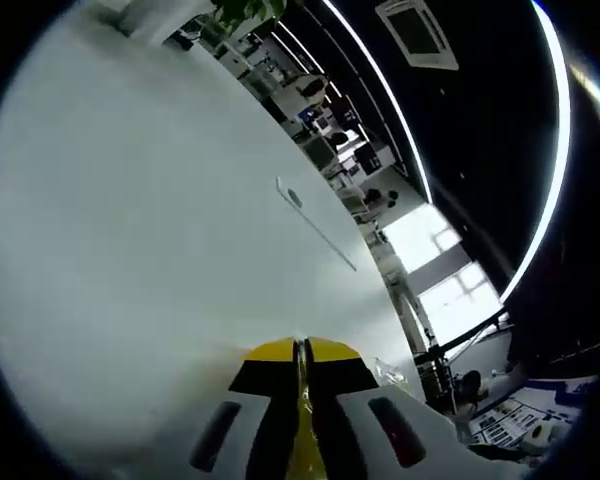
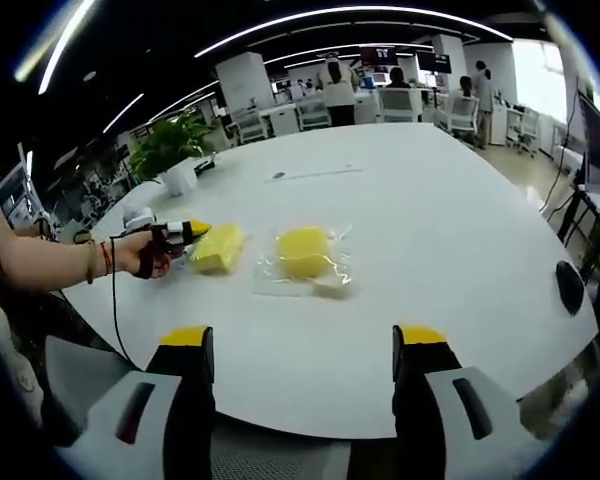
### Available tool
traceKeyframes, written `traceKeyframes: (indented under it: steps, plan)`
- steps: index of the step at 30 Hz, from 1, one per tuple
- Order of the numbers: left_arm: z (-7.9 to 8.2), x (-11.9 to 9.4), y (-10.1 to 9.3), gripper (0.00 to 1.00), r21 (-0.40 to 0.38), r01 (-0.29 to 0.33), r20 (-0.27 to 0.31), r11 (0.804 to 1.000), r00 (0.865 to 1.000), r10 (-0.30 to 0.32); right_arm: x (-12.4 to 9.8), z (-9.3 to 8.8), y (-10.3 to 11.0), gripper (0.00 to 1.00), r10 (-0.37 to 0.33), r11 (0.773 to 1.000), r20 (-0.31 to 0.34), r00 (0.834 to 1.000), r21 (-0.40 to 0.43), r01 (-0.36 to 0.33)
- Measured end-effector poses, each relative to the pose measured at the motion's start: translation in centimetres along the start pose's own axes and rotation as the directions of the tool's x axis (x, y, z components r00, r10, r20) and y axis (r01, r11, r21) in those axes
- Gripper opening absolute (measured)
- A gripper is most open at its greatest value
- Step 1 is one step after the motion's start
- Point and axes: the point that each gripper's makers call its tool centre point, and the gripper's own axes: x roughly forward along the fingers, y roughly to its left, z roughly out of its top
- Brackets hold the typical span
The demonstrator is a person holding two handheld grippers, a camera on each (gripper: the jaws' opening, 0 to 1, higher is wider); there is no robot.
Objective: Compare the silicone blocks by pressing each to a similar depth, holding the contact briefly, and releasing to observe deformation and rebound differences across the visible hardness samples.
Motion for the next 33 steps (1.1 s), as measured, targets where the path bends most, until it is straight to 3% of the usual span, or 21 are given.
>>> traceKeyframes:
  steps: [14,24,33]
  plan:
    - [-0.2,0.0,-0.4,0.00,0.046,-0.008,-0.018,0.999,1.000,0.009,-0.1,0.3,0.2,0.68,0.007,1.000,0.006,1.000,-0.010,-0.007]
    - [-0.2,-0.4,-1.7,0.00,0.031,0.007,-0.021,1.000,1.000,-0.006,-0.2,0.3,0.3,0.68,0.011,1.000,0.013,1.000,-0.017,-0.011]
    - [-0.2,-1.1,-4.2,0.00,0.129,0.033,-0.031,0.991,0.999,-0.029,-0.4,0.5,0.6,0.67,0.021,1.000,0.029,0.999,-0.019,-0.020]
